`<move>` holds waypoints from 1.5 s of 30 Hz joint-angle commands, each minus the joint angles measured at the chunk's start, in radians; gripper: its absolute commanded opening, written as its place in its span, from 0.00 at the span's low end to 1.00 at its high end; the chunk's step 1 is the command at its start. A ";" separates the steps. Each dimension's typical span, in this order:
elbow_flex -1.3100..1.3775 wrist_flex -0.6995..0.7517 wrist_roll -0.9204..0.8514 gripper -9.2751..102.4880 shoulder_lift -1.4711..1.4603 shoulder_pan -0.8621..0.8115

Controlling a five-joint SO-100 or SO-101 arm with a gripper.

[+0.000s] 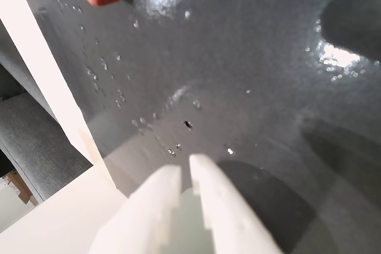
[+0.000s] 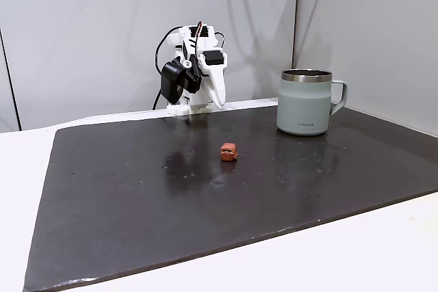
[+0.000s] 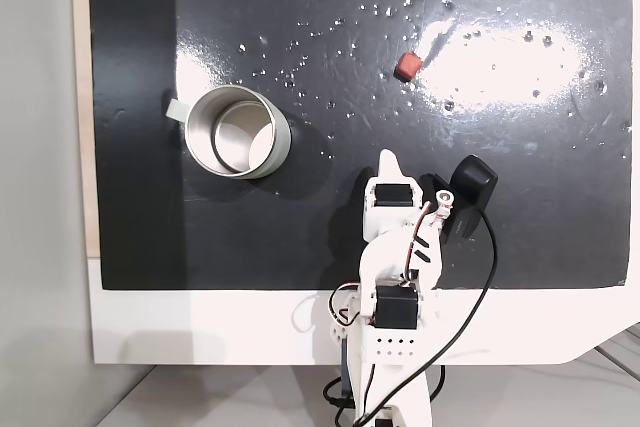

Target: Grasp a cube and put it in the cup.

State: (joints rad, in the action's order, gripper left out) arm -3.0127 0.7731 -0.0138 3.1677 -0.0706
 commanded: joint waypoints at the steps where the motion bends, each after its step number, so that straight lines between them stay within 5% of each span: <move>1: 0.011 -0.023 0.046 0.08 0.009 -0.023; 31: 0.089 0.008 0.011 0.08 0.005 0.006; 45: 0.492 0.043 0.012 0.08 -0.347 0.009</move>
State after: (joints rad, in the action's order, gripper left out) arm -2.6538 0.7992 0.0015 2.8793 -0.0644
